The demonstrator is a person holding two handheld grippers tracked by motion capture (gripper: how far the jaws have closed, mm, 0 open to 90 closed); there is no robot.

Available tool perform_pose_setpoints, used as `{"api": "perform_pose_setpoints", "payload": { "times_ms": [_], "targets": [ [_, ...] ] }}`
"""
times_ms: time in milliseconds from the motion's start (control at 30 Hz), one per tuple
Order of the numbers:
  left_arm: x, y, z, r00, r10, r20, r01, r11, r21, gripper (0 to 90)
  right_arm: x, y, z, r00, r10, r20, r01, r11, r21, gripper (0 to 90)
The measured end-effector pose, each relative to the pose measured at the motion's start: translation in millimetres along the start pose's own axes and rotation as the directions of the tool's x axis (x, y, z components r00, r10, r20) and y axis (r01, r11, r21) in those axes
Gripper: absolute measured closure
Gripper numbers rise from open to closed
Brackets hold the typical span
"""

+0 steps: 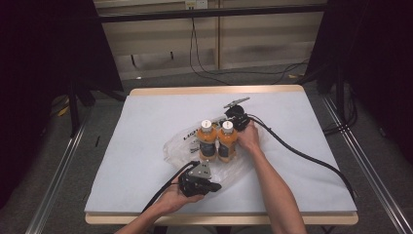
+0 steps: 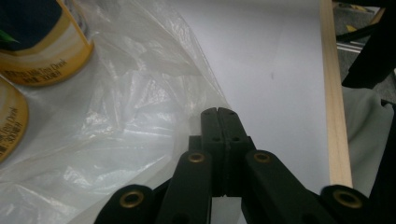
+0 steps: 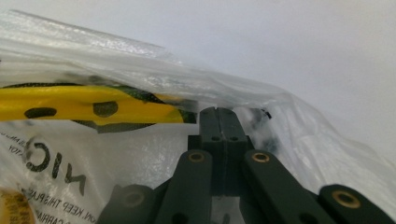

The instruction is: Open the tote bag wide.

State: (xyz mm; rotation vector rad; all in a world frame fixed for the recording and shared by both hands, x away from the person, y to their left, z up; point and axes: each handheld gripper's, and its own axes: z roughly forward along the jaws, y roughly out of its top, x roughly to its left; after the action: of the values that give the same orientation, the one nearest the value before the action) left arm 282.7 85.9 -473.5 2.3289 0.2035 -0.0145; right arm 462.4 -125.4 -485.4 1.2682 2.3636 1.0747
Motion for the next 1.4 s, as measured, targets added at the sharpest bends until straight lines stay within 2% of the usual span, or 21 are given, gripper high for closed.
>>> {"api": "perform_pose_setpoints", "payload": {
  "times_ms": [33, 67, 100, 233, 267, 367, 567, 600, 633, 667, 733, 800, 900, 967, 1033, 1100, 1133, 1167, 1267, 1367, 1400],
  "targets": [
    [0.5, -0.4, 0.3, 0.9999, -0.011, 0.006, 0.011, 0.9996, -0.027, 90.0, 0.8, -0.8, -1.4, 0.9999, 0.005, -0.016, -0.005, 1.000, -0.004, 90.0],
    [1.8, 0.4, -1.5, 0.9999, -0.012, 0.006, 0.012, 0.9997, -0.023, 90.0, 1.8, -1.2, -2.8, 0.9997, -0.005, -0.023, 0.005, 1.000, -0.011, 90.0],
    [2.5, 0.0, -1.4, 0.9995, -0.028, 0.012, 0.029, 0.9983, -0.050, 90.0, 3.8, -1.5, -4.8, 0.9997, -0.005, -0.024, 0.005, 1.000, -0.012, 90.0],
    [5.7, 1.2, -6.5, 0.9990, -0.045, -0.001, 0.044, 0.9955, -0.084, 90.0, 9.2, -0.9, -15.7, 0.9983, -0.022, -0.053, 0.020, 0.999, -0.035, 90.0],
    [6.3, 1.4, -8.1, 0.9986, -0.053, -0.001, 0.053, 0.9932, -0.104, 90.0, 9.3, -0.6, -18.0, 0.9983, -0.028, -0.050, 0.026, 0.999, -0.037, 90.0],
    [7.1, 2.9, -16.2, 0.9973, -0.062, -0.039, 0.056, 0.9881, -0.143, 90.0, 6.5, -1.1, -26.1, 0.9986, -0.034, -0.041, 0.033, 0.999, -0.019, 90.0],
    [15.2, 2.4, -29.9, 0.9928, -0.107, -0.055, 0.092, 0.9715, -0.218, 90.0, -4.2, -7.1, -46.9, 0.9970, -0.020, -0.075, 0.015, 0.998, -0.067, 90.0],
    [15.2, 2.4, -29.9, 0.9928, -0.107, -0.055, 0.092, 0.9715, -0.218, 90.0, -5.7, -7.9, -51.7, 0.9966, -0.018, -0.080, 0.011, 0.997, -0.081, 90.0],
    [15.9, 2.2, -33.6, 0.9935, -0.091, -0.068, 0.073, 0.9726, -0.221, 90.0, -5.6, -8.4, -55.6, 0.9973, -0.017, -0.072, 0.011, 0.996, -0.087, 90.0],
    [15.2, 2.1, -34.2, 0.9932, -0.095, -0.066, 0.077, 0.9684, -0.237, 89.0, -5.1, -8.7, -58.8, 0.9972, -0.023, -0.071, 0.017, 0.995, -0.093, 90.0],
    [15.7, 2.2, -36.9, 0.9936, -0.089, -0.070, 0.070, 0.9691, -0.236, 87.8, -2.5, -9.5, -66.2, 0.9970, -0.037, -0.069, 0.028, 0.993, -0.118, 90.0],
    [16.6, 2.1, -40.6, 0.9929, -0.092, -0.076, 0.070, 0.9660, -0.249, 86.3, -1.3, -10.5, -73.0, 0.9958, -0.038, -0.083, 0.025, 0.989, -0.144, 90.0],
    [19.2, 2.3, -49.6, 0.9910, -0.100, -0.089, 0.072, 0.9584, -0.276, 83.2, 1.3, -13.3, -88.8, 0.9948, -0.075, -0.069, 0.061, 0.981, -0.182, 89.2],
    [19.7, 3.0, -56.7, 0.9888, -0.096, -0.115, 0.056, 0.9492, -0.310, 77.8, 3.0, -16.4, -98.8, 0.9944, -0.096, -0.042, 0.087, 0.977, -0.195, 76.8],
    [19.9, 3.6, -61.7, 0.9847, -0.107, -0.138, 0.058, 0.9464, -0.318, 72.2, 3.4, -21.1, -108.4, 0.9926, -0.118, -0.028, 0.110, 0.972, -0.207, 74.9],
    [21.8, 3.3, -63.9, 0.9817, -0.125, -0.143, 0.071, 0.9397, -0.334, 61.5, 2.8, -25.6, -116.4, 0.9936, -0.110, -0.022, 0.103, 0.969, -0.223, 67.0],
    [22.9, 3.1, -66.0, 0.9814, -0.129, -0.143, 0.074, 0.9392, -0.335, 57.6, 2.5, -27.8, -120.3, 0.9939, -0.109, -0.017, 0.102, 0.968, -0.229, 63.5],
    [22.9, 3.1, -67.7, 0.9781, -0.141, -0.153, 0.081, 0.9356, -0.344, 54.6, 2.8, -30.3, -124.3, 0.9945, -0.104, -0.013, 0.098, 0.967, -0.234, 59.2],
    [24.3, 2.3, -75.8, 0.9753, -0.141, -0.170, 0.073, 0.9331, -0.352, 46.9, 4.0, -38.5, -137.7, 0.9948, -0.101, 0.009, 0.100, 0.964, -0.247, 46.6],
    [26.6, 0.1, -81.2, 0.9659, -0.169, -0.196, 0.093, 0.9339, -0.345, 35.6, 3.1, -46.0, -150.0, 0.9965, -0.083, 0.011, 0.083, 0.960, -0.266, 37.7],
    [27.3, -1.0, -82.5, 0.9656, -0.166, -0.200, 0.090, 0.9351, -0.343, 32.7, 3.3, -48.9, -154.9, 0.9971, -0.074, 0.017, 0.076, 0.961, -0.267, 32.9]
  ]
}}
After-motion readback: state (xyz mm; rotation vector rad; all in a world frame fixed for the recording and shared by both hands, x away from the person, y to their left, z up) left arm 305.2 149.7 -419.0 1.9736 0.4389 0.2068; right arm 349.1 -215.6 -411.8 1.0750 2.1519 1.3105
